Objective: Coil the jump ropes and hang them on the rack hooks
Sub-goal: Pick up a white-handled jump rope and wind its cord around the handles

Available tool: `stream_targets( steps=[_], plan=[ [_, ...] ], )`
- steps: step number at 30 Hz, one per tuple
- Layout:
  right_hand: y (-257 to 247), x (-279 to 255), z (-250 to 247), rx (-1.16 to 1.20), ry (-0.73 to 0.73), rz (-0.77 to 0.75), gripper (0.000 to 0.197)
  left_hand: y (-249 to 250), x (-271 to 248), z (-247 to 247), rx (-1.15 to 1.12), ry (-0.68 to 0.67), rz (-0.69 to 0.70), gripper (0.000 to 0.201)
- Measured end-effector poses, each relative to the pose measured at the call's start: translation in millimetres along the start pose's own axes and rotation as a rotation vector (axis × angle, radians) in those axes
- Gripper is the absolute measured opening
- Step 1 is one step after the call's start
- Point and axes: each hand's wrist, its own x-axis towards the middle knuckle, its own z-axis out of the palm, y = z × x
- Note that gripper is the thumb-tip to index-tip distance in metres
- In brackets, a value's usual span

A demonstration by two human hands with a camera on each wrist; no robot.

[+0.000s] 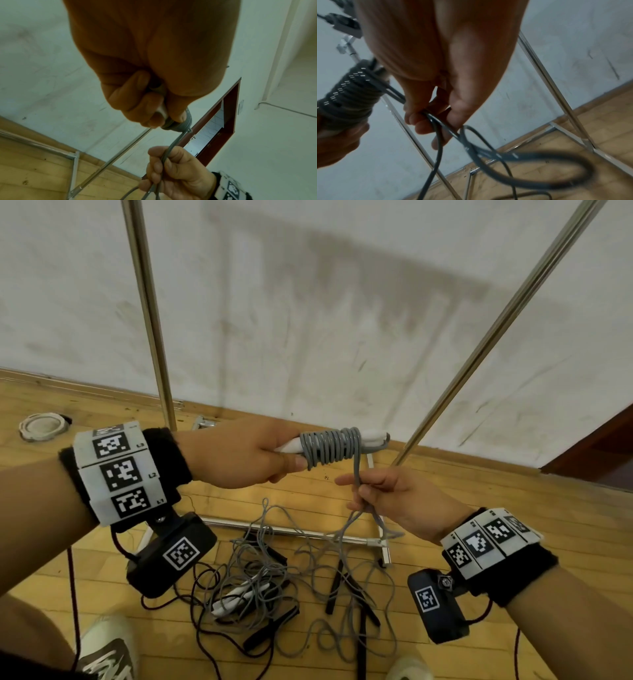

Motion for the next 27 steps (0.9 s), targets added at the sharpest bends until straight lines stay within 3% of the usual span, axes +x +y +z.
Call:
stream_targets(
  steps=[2, 5, 9, 13, 16, 18, 22, 27],
  plan=[
    [4.3, -1.6, -3.5, 0.038, 0.006, 0.015, 0.03, 2.4, -2.6, 0.8, -0.047, -0.04, 0.011, 0.035],
    [2.8, -1.5, -3.5, -0.116, 0.022, -0.034, 0.017, 3.0, -5.0, 0.8, -0.087, -0.098, 0.014, 0.021],
    [3.7, -1.3, 0.0, -0.298, 0.029, -0.041, 0.025, 1.4, -7.7, -1.6, -0.027, -0.15, 0.008, 0.036],
    [9.8, 0.5, -2.0, -0.358, 0.054, 0.018, 0.049, 0.9, -12.8, -2.6, -0.075, -0.238, 0.023, 0.023],
    [10.9, 1.6, -6.5, -0.536, 0.037, -0.054, 0.017, 1.2, -12.5, 2.1, -0.034, -0.319, 0.002, 0.023],
    [7.8, 3.5, -7.6, -0.625, 0.011, -0.067, 0.013, -1.1, -9.9, 7.3, 0.028, -0.363, -0.031, 0.025],
    [-1.9, 7.2, -12.9, -0.782, 0.117, -0.025, 0.04, -6.2, -4.7, 16.8, 0.16, -0.422, -0.089, 0.023],
    [-13.6, 11.6, -11.1, -0.739, 0.222, -0.028, 0.034, -14.9, 4.0, 24.2, 0.343, -0.393, -0.176, 0.023]
  ],
)
